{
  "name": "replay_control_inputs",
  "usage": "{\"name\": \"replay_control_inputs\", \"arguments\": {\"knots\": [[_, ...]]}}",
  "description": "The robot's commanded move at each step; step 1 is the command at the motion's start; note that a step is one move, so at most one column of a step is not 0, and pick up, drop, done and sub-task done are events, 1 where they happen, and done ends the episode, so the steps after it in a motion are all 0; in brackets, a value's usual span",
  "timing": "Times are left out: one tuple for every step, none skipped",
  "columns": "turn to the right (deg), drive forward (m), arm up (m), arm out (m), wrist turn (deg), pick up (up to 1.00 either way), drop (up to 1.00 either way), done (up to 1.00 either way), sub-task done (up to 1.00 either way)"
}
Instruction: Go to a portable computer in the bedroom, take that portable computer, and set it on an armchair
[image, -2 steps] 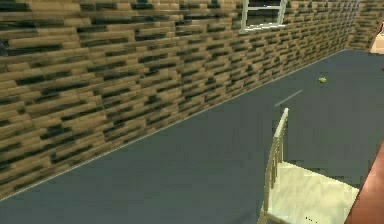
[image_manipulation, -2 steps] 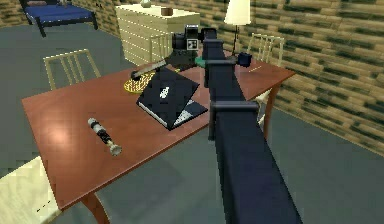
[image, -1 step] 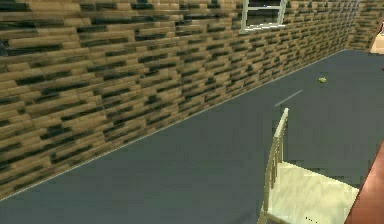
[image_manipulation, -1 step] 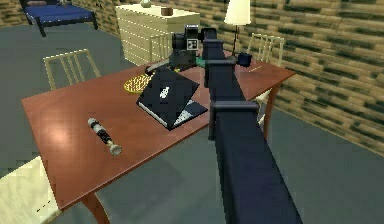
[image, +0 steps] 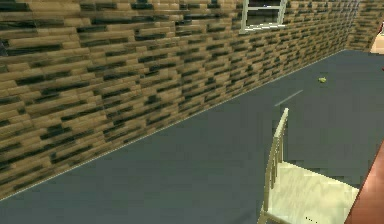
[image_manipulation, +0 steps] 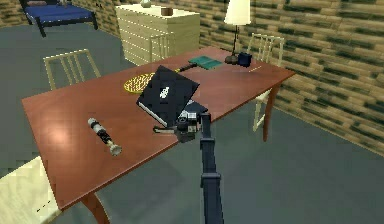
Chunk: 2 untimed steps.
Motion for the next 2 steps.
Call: {"name": "replay_control_inputs", "arguments": {"knots": [[0.0,0.00,0.00,0.00,0.0,1.00,0.00,0.00,0.00],[0.0,0.00,0.10,0.00,0.0,0.00,0.00,0.00,0.00]]}}
